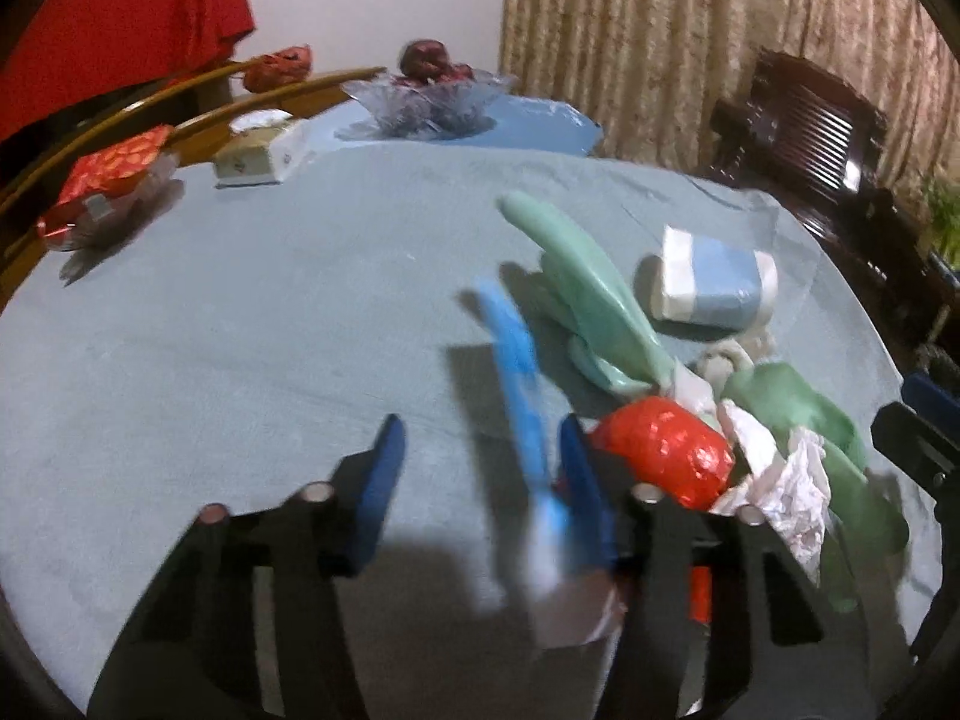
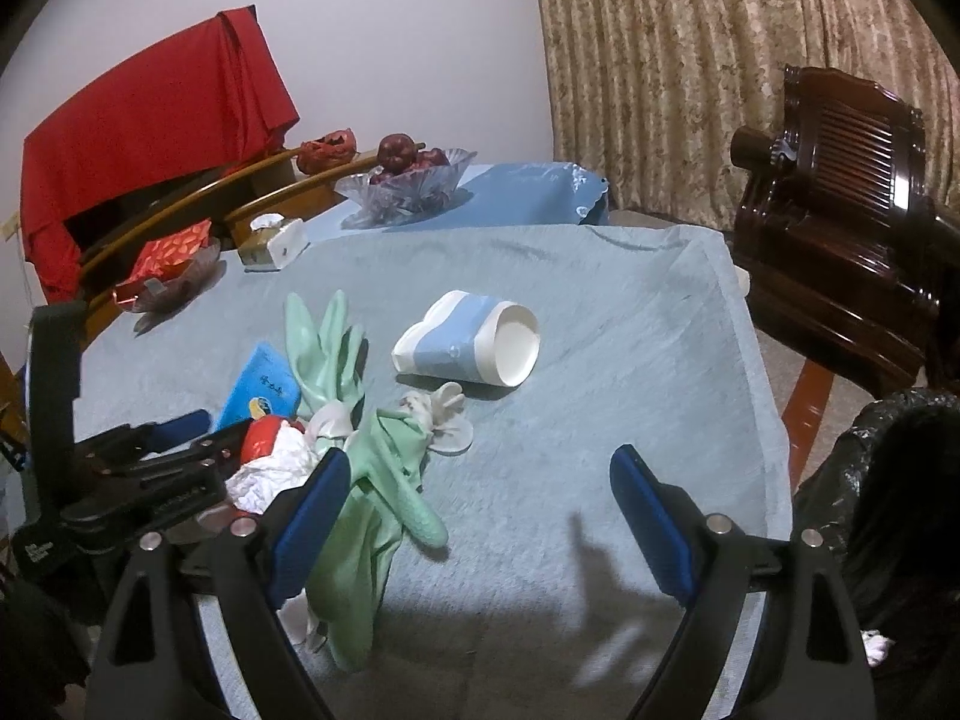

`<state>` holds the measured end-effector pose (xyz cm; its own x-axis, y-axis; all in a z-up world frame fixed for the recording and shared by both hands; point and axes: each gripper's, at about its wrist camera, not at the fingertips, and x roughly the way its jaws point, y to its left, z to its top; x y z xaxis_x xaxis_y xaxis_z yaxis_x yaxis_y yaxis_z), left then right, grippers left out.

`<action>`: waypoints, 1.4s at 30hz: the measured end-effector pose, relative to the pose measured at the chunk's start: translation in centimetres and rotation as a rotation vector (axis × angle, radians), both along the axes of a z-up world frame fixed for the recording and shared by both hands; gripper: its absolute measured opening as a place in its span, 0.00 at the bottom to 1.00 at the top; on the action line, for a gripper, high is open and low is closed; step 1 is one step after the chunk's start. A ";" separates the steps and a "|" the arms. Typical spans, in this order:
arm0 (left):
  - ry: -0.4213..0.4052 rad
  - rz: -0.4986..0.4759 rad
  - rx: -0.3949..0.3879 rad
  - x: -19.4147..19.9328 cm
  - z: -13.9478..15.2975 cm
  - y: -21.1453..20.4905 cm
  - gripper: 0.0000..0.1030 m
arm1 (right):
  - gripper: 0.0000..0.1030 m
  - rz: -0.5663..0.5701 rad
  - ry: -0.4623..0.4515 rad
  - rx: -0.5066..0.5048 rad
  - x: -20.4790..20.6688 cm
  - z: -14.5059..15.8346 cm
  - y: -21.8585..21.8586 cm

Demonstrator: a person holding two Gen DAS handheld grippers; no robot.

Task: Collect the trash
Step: 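Grasp the blue tube with the left gripper while the right grasps a green rubber glove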

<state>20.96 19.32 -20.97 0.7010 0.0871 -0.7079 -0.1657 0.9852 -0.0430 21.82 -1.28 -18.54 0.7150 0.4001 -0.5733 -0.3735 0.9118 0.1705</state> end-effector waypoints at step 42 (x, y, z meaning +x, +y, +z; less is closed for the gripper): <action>-0.051 0.056 0.005 -5.2 2.9 2.8 0.10 | 0.51 0.116 0.027 -0.001 -2.0 0.8 3.8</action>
<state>15.79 22.08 -18.06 0.7298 0.1309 -0.6710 -0.2183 0.9747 -0.0473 19.86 2.55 -17.76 0.6483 0.4788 -0.5920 -0.4721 0.8628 0.1809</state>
